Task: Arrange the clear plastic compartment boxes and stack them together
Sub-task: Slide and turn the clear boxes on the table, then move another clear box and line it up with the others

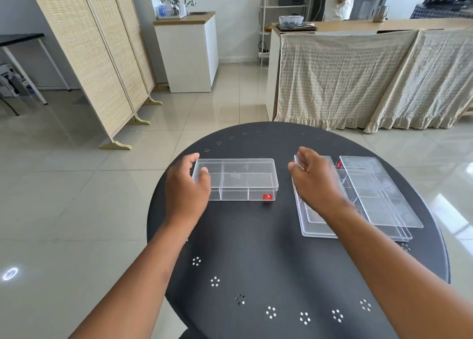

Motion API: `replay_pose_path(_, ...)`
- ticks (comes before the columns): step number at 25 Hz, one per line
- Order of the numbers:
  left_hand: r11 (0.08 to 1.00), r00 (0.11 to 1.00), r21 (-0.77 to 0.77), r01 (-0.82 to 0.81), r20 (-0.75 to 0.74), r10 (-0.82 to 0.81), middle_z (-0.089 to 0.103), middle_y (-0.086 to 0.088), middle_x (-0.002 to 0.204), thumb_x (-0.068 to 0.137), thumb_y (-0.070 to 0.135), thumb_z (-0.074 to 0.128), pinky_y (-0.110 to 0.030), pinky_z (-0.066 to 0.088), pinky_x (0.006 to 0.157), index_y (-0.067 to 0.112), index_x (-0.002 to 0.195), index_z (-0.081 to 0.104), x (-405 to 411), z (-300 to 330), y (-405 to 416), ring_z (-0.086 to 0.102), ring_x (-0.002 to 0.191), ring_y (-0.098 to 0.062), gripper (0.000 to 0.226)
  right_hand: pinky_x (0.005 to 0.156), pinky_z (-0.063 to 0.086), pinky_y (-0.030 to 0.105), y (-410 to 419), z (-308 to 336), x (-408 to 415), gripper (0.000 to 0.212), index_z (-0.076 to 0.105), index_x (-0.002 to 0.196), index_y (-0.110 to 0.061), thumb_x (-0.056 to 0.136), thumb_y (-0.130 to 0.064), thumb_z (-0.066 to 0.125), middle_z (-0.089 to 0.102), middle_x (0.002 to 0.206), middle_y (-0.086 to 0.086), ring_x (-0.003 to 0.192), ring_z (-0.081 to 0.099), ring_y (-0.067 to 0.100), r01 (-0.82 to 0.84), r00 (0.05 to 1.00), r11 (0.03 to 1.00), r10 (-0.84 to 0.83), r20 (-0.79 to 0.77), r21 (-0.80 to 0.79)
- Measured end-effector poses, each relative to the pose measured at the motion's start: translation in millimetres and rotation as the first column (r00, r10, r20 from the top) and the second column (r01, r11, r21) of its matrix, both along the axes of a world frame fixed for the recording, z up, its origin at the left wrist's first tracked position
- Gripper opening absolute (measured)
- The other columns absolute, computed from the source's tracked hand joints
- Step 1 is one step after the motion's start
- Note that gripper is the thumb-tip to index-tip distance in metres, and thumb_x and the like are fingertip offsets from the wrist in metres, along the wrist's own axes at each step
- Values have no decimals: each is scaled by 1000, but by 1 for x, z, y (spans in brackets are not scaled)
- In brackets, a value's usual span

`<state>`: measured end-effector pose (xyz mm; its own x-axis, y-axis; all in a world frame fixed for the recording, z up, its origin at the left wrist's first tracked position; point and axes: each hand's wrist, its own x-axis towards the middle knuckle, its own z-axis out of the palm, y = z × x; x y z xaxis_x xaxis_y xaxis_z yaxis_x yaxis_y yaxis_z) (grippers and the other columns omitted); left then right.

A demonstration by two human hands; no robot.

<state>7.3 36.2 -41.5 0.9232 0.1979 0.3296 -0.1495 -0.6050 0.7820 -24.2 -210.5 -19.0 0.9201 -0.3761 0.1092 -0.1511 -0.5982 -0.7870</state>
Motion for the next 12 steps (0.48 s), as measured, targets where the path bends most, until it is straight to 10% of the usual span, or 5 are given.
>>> replay_pose_path(5, 954, 949, -63, 292, -106, -297, 79, 1, 103, 95, 18, 63, -14, 53, 84, 14, 111, 77, -29, 10, -82, 69, 90, -11, 22, 99, 44, 34, -35, 0, -82, 41, 58, 142, -14, 102, -24, 55, 73, 124, 10, 129, 55, 31, -35, 990, 982, 9, -138, -187)
replay_pose_path(9, 895, 847, -13, 446, -317, -427, 48, 3, 63, 92, 32, 65, -31, 44, 62, 15, 67, 55, -59, -7, -137, 41, 63, -17, 32, 111, 34, 28, -33, -30, -119, 25, 68, 116, -2, 105, -15, 49, 66, 132, 15, 139, 51, 30, -190, 979, 892, 140, -148, -410)
replay_pose_path(12, 887, 832, 48, 460, -373, -411, 52, -5, 63, 90, 39, 64, -33, 40, 61, 2, 71, 55, -77, -22, -142, 45, 63, -24, 42, 108, 43, 33, -31, -34, -132, 25, 73, 109, -6, 103, -14, 51, 74, 120, 11, 128, 62, 28, -222, 975, 869, 202, -93, -442)
